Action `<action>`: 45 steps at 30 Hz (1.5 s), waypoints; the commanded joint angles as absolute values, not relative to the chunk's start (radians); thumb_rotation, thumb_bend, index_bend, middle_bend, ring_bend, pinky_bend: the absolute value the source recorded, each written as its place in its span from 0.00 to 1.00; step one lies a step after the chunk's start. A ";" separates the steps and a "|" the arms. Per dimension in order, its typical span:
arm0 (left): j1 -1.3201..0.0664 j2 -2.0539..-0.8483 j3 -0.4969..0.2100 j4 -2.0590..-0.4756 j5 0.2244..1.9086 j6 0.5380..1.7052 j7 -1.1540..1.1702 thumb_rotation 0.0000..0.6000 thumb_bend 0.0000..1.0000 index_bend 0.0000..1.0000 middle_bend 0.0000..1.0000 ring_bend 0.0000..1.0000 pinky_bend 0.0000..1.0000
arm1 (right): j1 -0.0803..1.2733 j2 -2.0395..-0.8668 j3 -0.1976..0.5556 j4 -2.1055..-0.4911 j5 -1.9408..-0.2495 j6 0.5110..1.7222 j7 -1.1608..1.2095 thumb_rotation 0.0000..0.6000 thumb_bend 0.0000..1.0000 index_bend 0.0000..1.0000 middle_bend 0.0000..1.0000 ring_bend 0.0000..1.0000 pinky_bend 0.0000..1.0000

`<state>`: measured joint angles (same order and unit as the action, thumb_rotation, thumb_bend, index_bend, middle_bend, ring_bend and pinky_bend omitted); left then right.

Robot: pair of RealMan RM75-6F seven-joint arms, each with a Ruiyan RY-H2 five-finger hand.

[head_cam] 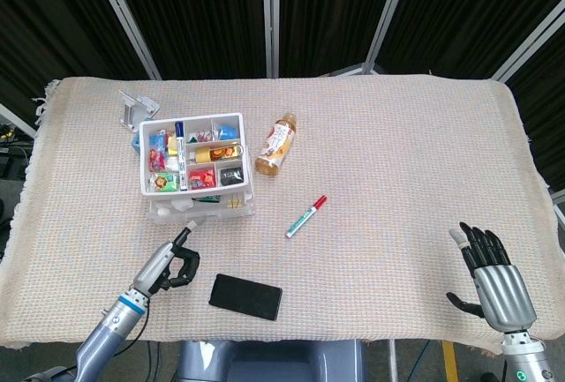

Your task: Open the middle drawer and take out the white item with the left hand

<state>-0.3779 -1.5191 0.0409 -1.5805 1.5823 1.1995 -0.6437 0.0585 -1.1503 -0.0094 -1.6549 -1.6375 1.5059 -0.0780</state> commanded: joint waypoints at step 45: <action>-0.283 -1.263 -0.062 -2.008 1.305 1.295 0.318 1.00 0.74 0.17 0.81 0.83 0.66 | 0.062 -1.184 -0.023 -1.645 -1.632 1.473 -0.148 1.00 0.02 0.00 0.00 0.00 0.00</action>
